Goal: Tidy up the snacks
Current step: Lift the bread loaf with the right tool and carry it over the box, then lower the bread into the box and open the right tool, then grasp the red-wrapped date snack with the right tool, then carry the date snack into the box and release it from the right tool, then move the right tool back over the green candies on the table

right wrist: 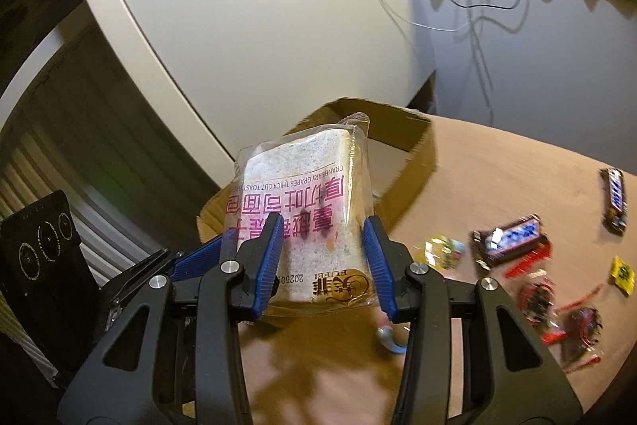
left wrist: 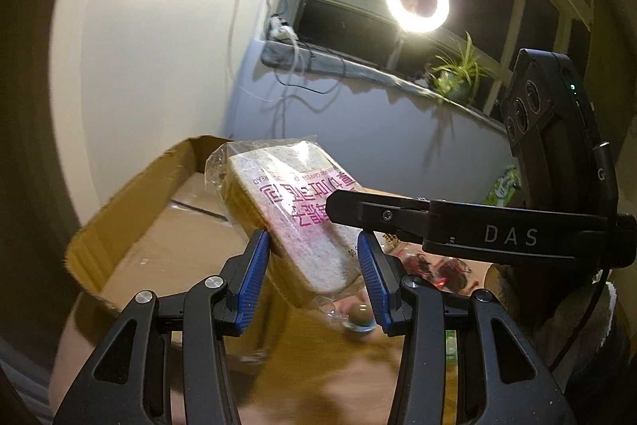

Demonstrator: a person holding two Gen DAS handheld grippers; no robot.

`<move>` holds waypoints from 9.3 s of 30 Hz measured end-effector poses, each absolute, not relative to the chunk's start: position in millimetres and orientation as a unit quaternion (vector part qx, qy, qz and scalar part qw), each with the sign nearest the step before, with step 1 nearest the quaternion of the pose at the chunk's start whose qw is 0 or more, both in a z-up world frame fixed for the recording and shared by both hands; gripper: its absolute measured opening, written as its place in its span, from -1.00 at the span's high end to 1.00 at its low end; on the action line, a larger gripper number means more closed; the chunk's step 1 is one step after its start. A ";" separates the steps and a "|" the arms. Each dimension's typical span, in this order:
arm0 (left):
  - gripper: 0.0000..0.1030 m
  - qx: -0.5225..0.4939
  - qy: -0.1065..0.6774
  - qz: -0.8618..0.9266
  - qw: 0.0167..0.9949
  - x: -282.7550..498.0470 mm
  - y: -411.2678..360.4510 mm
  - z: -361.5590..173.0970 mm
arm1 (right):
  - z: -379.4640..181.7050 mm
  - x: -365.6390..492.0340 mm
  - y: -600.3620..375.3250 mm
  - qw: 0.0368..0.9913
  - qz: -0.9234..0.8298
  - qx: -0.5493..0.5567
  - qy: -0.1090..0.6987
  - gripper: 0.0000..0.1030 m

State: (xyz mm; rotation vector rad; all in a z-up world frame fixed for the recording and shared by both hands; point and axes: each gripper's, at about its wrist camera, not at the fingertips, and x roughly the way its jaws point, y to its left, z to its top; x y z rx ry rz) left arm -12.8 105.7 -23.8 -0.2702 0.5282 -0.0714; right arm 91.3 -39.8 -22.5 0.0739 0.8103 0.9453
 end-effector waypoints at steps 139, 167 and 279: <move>0.39 -0.134 0.397 -0.105 0.902 82.2 -32.4 -62.2 | -93.9 123.7 -218.0 0.864 0.290 -0.021 0.411 0.28; 0.39 -0.162 0.304 -0.012 0.939 35.2 76.7 -26.2 | -38.6 120.9 -76.4 0.856 0.367 -0.016 0.364 0.28; 0.07 -0.076 0.410 -0.084 0.905 21.4 19.3 -89.1 | -125.1 20.2 -175.0 0.836 0.340 -0.057 0.426 -0.17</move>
